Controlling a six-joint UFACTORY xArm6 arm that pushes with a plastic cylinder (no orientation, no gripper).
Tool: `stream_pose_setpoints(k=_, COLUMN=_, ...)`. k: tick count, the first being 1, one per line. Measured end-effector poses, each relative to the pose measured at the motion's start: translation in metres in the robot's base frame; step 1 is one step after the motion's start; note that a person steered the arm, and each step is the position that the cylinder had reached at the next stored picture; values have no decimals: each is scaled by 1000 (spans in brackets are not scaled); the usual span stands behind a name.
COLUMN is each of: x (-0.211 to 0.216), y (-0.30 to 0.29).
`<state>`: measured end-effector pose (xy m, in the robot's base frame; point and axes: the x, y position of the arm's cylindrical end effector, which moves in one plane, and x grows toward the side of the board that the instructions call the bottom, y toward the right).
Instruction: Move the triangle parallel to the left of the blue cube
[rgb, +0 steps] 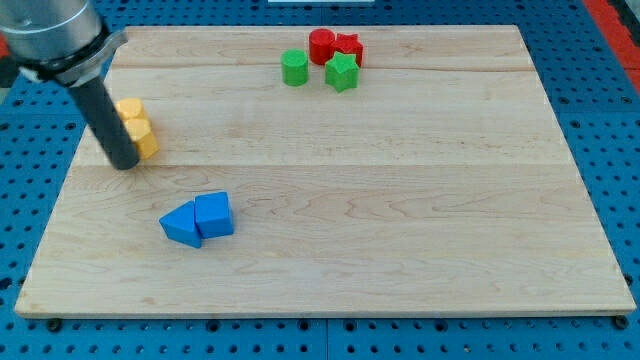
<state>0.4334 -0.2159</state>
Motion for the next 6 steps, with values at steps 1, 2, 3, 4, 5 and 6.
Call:
stream_pose_setpoints(k=1, x=-2, y=65)
stream_pose_setpoints(k=2, x=27, y=145)
stream_pose_setpoints(k=3, x=95, y=158)
stream_pose_setpoints(k=4, x=112, y=89)
stream_pose_setpoints(k=5, x=72, y=42)
stream_pose_setpoints(k=6, x=45, y=29)
